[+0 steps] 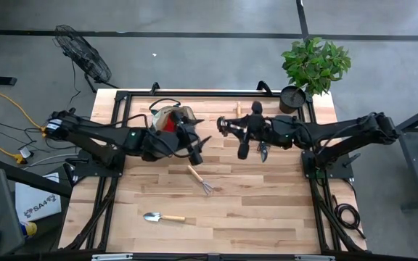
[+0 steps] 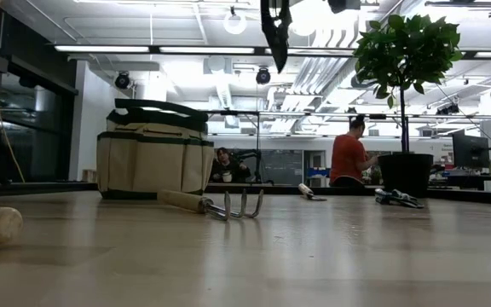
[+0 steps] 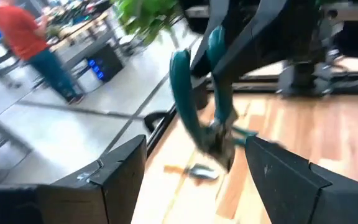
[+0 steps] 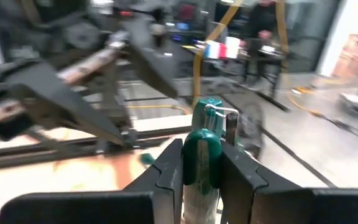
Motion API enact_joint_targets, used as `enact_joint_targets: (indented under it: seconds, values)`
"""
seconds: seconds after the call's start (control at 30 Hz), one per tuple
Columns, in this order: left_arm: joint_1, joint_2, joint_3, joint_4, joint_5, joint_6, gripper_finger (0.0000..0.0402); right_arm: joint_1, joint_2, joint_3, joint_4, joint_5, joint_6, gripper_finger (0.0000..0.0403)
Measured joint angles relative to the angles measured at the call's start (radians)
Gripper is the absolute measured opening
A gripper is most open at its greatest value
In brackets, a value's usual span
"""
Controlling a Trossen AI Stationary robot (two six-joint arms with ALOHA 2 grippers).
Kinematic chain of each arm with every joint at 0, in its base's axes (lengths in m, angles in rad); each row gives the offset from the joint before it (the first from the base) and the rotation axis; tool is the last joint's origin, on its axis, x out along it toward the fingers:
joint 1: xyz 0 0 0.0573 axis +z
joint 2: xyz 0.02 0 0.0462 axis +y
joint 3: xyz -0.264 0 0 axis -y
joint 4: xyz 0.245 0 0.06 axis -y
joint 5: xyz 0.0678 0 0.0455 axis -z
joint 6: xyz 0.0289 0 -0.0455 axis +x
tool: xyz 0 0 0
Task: Pick & Place Garden tools in Gardening bag
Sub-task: Put the green shears into the gardening bag
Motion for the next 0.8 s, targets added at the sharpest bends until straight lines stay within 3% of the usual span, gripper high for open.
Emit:
enact_joint_targets:
  seconds: [0.13, 0.27, 0.53, 0.8]
  values:
    - [-0.001, -0.049, 0.000, -0.147, -0.070, -0.111, 0.0269, -0.011, 0.041, 0.000, 0.000, 0.124, 0.054, 0.0063]
    - [0.000, -0.086, 0.000, -0.294, -0.090, -0.239, 0.0269, -0.054, 0.108, 0.000, 0.031, 0.164, 0.115, 0.0063]
    - [0.000, -0.099, 0.000, -0.521, -0.104, -0.435, 0.0269, -0.157, 0.267, 0.000, 0.246, 0.168, 0.196, 0.0063]
    - [-0.020, -0.099, 0.000, -0.780, -0.193, -0.652, 0.0269, -0.250, 0.374, -0.001, 0.407, 0.141, 0.283, 0.0063]
